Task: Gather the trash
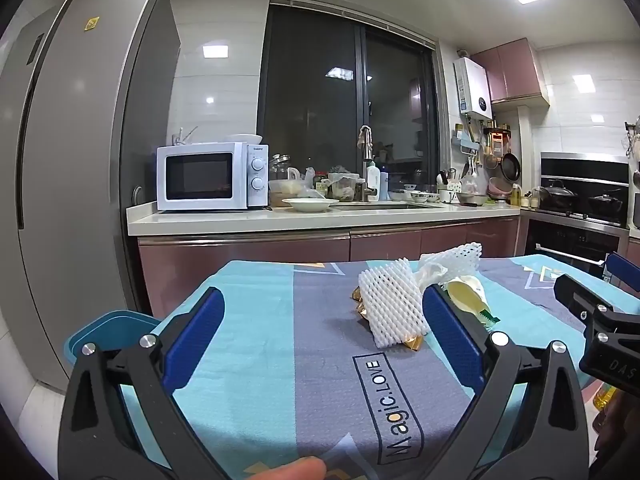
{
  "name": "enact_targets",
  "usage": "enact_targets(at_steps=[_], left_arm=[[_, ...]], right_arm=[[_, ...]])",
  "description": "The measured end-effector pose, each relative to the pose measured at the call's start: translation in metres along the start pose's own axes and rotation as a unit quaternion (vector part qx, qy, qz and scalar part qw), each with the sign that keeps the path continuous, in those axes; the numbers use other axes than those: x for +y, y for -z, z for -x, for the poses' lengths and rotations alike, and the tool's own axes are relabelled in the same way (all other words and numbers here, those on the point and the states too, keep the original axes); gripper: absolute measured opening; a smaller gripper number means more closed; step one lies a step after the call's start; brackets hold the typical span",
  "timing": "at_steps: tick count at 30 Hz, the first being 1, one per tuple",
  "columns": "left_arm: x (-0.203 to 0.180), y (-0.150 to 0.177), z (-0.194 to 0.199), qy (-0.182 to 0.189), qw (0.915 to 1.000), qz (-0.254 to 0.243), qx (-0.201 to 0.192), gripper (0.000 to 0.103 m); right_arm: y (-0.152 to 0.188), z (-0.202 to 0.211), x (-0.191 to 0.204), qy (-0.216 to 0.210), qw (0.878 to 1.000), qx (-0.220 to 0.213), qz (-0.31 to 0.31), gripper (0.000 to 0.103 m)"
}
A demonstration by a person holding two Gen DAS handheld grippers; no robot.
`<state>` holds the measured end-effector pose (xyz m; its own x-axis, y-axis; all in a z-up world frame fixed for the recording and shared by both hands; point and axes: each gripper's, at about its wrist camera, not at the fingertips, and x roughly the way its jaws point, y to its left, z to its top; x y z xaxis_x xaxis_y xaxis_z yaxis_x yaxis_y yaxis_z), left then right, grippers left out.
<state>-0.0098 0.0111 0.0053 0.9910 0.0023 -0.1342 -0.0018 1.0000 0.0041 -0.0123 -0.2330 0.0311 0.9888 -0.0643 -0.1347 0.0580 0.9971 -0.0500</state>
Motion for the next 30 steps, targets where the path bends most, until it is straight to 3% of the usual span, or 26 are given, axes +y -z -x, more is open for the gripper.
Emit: enact_targets(at_steps=[30], left_arm=[[-0.001, 0.0041, -0.0036, -0.001, 0.9999, -0.005, 0.009, 0.098]], right_arm=[[-0.0014, 0.0052, -0.0023, 0.001, 1.0, 0.001, -0.001, 0.096]])
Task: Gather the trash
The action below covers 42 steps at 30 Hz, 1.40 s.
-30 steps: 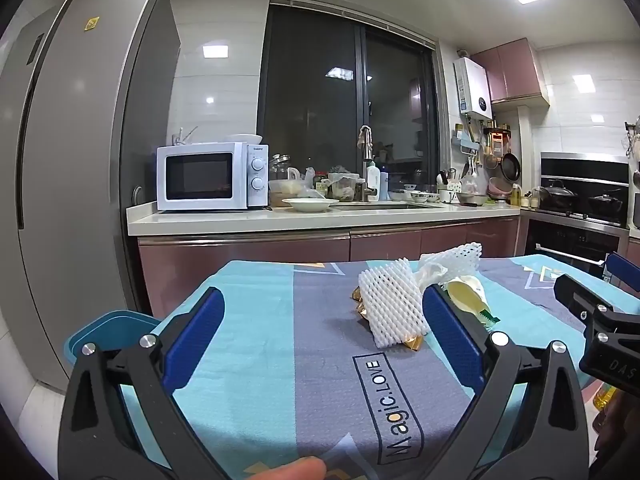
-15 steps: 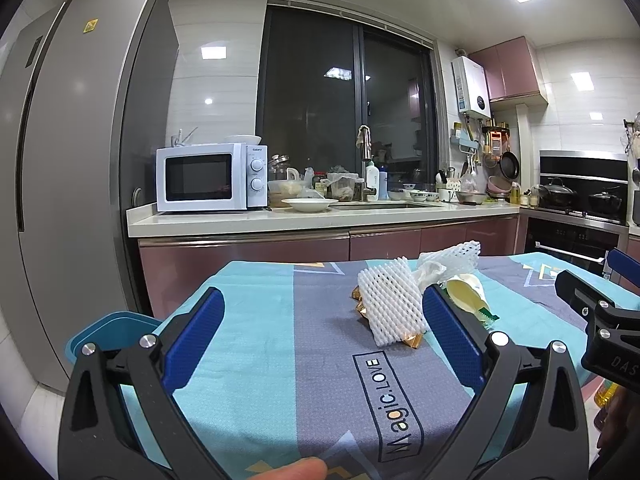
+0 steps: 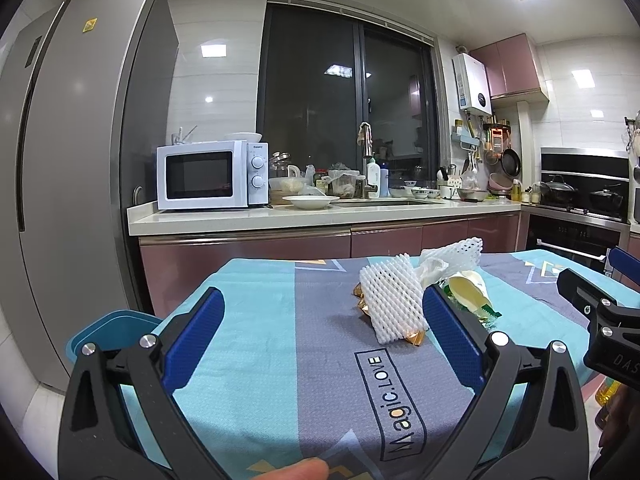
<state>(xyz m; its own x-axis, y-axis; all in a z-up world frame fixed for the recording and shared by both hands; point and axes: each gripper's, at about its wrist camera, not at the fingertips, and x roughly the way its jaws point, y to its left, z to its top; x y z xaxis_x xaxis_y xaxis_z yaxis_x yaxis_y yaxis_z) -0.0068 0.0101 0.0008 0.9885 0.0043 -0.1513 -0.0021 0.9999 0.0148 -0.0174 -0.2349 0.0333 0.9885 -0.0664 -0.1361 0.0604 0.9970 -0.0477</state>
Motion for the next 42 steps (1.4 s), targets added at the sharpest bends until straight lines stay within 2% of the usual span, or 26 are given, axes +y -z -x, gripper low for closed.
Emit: enact_targets(at_steps=[26, 42], left_arm=[[-0.002, -0.001, -0.003, -0.002, 1.0, -0.002, 0.0, 0.098], [-0.007, -0.002, -0.027, 0.009, 0.9998, -0.007, 0.016, 0.098]], right_arm=[[0.001, -0.005, 0.002, 0.001, 1.0, 0.005, 0.003, 0.096], [-0.001, -0.023, -0.003, 0.005, 1.0, 0.022, 0.01, 0.096]])
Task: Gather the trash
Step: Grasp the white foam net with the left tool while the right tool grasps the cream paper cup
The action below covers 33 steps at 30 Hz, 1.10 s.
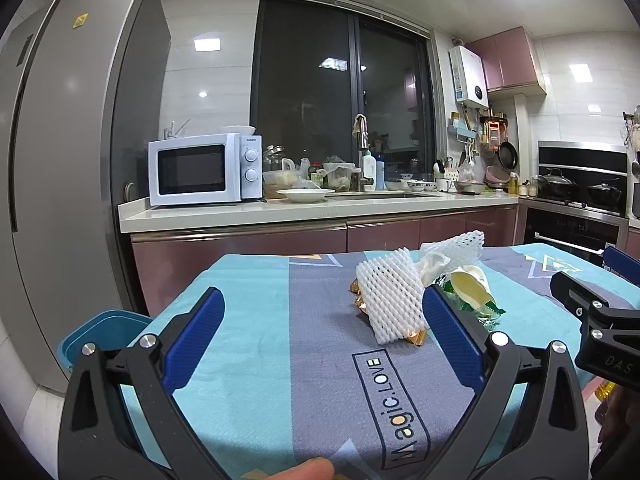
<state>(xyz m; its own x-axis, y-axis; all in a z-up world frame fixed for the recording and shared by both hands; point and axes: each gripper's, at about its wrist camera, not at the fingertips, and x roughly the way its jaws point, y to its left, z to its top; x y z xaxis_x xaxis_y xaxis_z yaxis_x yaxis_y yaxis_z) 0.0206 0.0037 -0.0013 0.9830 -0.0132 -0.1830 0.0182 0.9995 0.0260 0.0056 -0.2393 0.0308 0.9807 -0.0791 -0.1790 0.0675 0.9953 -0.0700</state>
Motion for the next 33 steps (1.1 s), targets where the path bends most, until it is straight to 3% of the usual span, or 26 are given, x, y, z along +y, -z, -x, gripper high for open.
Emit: enact_targets(at_steps=[7, 17, 25, 33], left_arm=[[-0.012, -0.007, -0.035, 0.032, 0.9993, -0.005, 0.02, 0.098], [-0.035, -0.018, -0.113, 0.074, 0.993, -0.002, 0.091, 0.098], [-0.066, -0.016, -0.172, 0.089, 0.9838, -0.035, 0.152, 0.098], [-0.08, -0.007, -0.228, 0.108, 0.9644, -0.013, 0.241, 0.098]], right_arm=[[-0.005, -0.035, -0.011, 0.0, 1.0, 0.024, 0.003, 0.096], [-0.007, -0.097, -0.024, -0.028, 0.995, 0.09, 0.006, 0.097], [-0.01, -0.141, -0.031, -0.055, 0.987, 0.151, 0.001, 0.096], [-0.005, -0.18, -0.035, -0.082, 0.974, 0.209, -0.007, 0.096]])
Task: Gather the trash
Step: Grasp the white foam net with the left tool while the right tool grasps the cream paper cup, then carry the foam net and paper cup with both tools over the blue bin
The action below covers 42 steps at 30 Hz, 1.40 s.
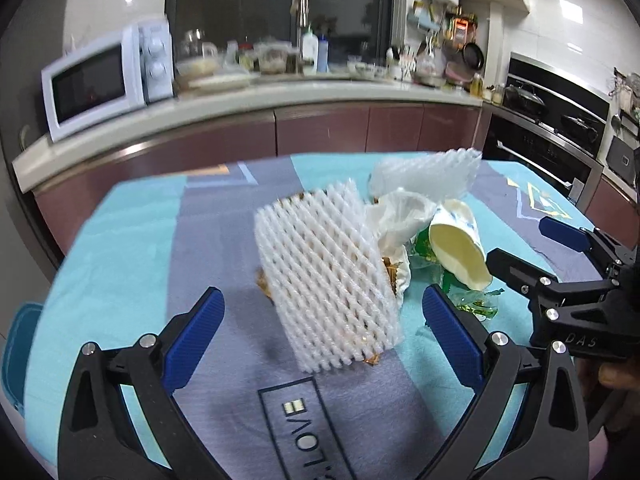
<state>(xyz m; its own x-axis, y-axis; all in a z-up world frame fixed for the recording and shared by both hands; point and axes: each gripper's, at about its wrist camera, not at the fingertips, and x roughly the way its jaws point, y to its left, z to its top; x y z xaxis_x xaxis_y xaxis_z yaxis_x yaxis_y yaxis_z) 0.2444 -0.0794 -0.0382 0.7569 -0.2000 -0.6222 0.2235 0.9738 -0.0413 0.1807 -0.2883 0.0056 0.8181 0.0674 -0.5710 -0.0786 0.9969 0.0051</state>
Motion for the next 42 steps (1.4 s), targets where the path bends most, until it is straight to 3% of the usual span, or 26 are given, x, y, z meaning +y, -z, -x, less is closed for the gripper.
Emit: enact_targets(at_steps=[7, 15, 22, 24, 26, 27, 29, 33, 34, 42], left_arm=[[0.0, -0.005, -0.034, 0.011, 0.9989, 0.024, 0.038, 0.097], [0.013, 0.0, -0.045, 0.032, 0.9966, 0.056, 0.052, 0.096], [0.022, 0.004, -0.049, 0.036, 0.9952, 0.071, 0.055, 0.074], [0.023, 0.006, -0.044, 0.037, 0.9952, 0.075, 0.05, 0.073], [0.024, 0.007, -0.043, 0.035, 0.9954, 0.076, 0.046, 0.064], [0.025, 0.009, -0.042, 0.035, 0.9955, 0.077, 0.044, 0.061], [0.025, 0.012, -0.041, 0.036, 0.9954, 0.077, 0.045, 0.042], [0.03, 0.013, -0.037, 0.035, 0.9952, 0.083, 0.038, 0.025], [0.032, 0.013, -0.036, 0.034, 0.9952, 0.084, 0.037, 0.021], [0.045, 0.015, -0.013, 0.032, 0.9945, 0.099, 0.014, 0.015]], right_arm=[[-0.006, -0.022, 0.004, -0.014, 0.999, 0.03, 0.011, 0.096], [-0.006, -0.043, 0.009, -0.013, 0.998, 0.06, 0.021, 0.094], [-0.005, -0.05, 0.005, -0.018, 0.997, 0.072, 0.016, 0.068], [-0.004, -0.049, 0.005, -0.021, 0.997, 0.071, 0.017, 0.059], [-0.003, -0.05, 0.004, -0.021, 0.997, 0.072, 0.017, 0.045], [-0.003, -0.049, 0.003, -0.019, 0.997, 0.071, 0.017, 0.042], [-0.003, -0.048, 0.003, -0.021, 0.997, 0.07, 0.016, 0.031], [-0.001, -0.045, 0.001, -0.027, 0.997, 0.069, 0.018, 0.015], [0.0, -0.045, 0.0, -0.03, 0.997, 0.07, 0.016, 0.003], [-0.003, -0.032, -0.001, -0.032, 0.998, 0.06, 0.016, 0.002]])
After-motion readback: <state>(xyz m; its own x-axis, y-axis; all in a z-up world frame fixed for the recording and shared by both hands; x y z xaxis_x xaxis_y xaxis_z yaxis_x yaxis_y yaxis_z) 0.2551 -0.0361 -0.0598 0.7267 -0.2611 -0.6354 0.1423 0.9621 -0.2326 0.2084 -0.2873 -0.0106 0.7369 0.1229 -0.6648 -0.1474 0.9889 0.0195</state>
